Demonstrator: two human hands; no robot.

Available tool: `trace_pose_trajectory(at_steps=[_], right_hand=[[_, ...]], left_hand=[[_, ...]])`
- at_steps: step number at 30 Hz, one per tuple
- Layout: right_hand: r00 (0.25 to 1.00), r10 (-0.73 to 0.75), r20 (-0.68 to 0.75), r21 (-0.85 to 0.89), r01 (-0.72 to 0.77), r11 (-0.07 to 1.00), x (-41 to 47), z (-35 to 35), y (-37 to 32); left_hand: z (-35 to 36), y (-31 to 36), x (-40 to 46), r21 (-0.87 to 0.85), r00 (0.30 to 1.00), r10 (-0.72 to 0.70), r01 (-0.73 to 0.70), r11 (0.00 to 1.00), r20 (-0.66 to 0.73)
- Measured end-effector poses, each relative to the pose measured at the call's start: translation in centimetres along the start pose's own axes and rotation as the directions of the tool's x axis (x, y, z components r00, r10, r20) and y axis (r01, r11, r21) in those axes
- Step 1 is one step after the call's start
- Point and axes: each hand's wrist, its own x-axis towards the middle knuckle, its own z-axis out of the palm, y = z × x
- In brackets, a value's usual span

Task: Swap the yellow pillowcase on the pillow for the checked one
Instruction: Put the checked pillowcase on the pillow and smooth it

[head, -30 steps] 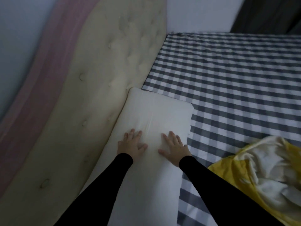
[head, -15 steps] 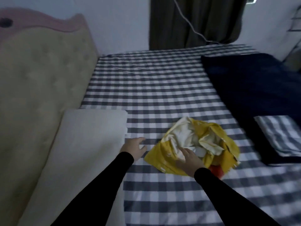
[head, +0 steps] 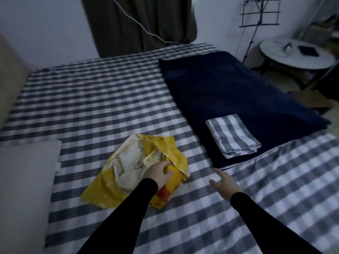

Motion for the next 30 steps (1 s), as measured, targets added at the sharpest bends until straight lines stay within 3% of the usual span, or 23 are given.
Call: trace_pose_trajectory(at_steps=[8,14,19,24,30], right_hand=[[0.992,0.032,-0.120,0.030,-0.029,0.999,7.5,-8.9,10.5],[0.969,-0.108,-0.225,-0.061,0.096,0.994,14.5,-12.4,14.7],[0.896,-0.259,-0.361,-0.173,0.209,0.963,18.5,-12.7,16.2],[0.879,-0.264,-0.398,-0.325,0.134,0.936,20.6,-12.8,16.9],[0.860,-0.198,-0.469,-0.190,0.121,0.974,20.5,-12.8,16.0]], left_hand=[[10.9,10.7,8.5,-0.246,0.998,-0.016,0.033,0.969,0.069],[16.0,16.4,14.3,-0.084,0.991,0.102,-0.095,0.992,0.083],[19.4,18.2,18.2,-0.178,0.999,0.043,-0.040,0.983,0.016],[21.4,18.3,20.0,-0.236,0.998,-0.032,0.019,0.972,-0.052],[19.3,17.5,21.3,-0.217,0.998,-0.019,0.005,0.976,-0.065]])
